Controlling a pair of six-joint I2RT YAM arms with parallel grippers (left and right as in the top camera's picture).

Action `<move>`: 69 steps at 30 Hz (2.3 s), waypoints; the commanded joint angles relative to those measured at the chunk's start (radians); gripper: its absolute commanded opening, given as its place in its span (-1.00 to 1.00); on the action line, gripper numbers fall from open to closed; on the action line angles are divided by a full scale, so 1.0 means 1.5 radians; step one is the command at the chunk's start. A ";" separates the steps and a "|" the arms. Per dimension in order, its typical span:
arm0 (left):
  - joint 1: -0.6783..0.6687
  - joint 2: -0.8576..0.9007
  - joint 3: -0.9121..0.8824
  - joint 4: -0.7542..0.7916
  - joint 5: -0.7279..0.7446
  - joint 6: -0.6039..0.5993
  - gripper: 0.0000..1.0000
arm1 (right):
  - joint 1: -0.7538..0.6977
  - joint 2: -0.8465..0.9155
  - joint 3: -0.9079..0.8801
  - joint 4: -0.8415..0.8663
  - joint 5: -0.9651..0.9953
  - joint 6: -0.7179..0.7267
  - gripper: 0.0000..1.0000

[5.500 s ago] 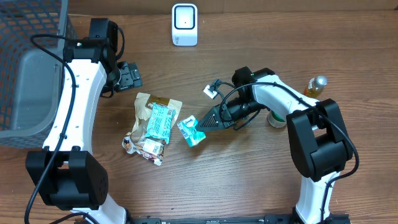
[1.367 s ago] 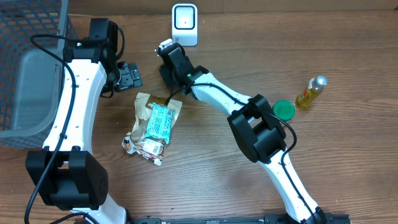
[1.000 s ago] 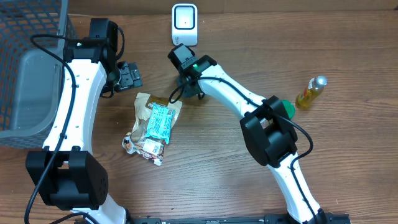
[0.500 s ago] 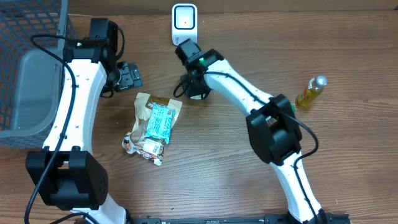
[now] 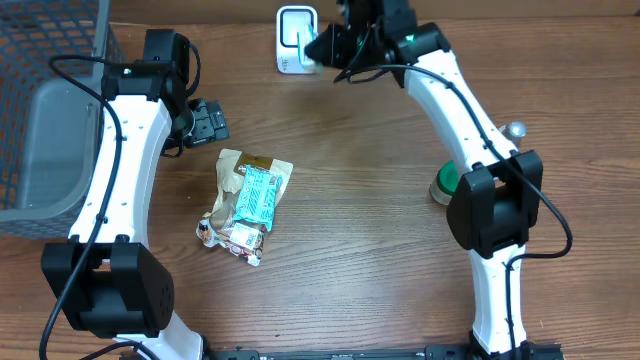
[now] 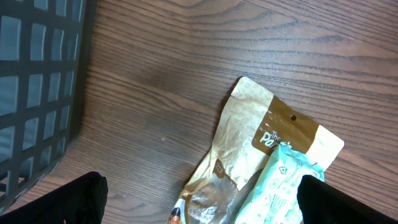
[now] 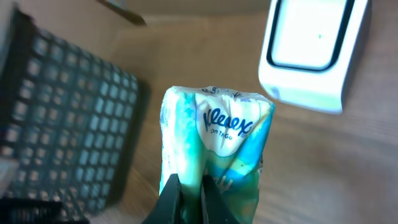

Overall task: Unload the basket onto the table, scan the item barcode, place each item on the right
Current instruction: 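Bring the pack back right and lower it near the jar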

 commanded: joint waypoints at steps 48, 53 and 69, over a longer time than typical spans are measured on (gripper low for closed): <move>-0.005 0.001 0.011 0.001 -0.008 0.008 0.99 | -0.086 0.059 0.010 0.069 -0.141 0.143 -0.93; -0.005 0.001 0.011 0.001 -0.008 0.008 0.99 | -0.085 0.037 0.009 -0.295 -0.032 -0.051 -0.93; -0.005 0.001 0.011 0.001 -0.008 0.008 1.00 | -0.067 0.038 -0.094 -0.544 0.426 -0.071 -0.93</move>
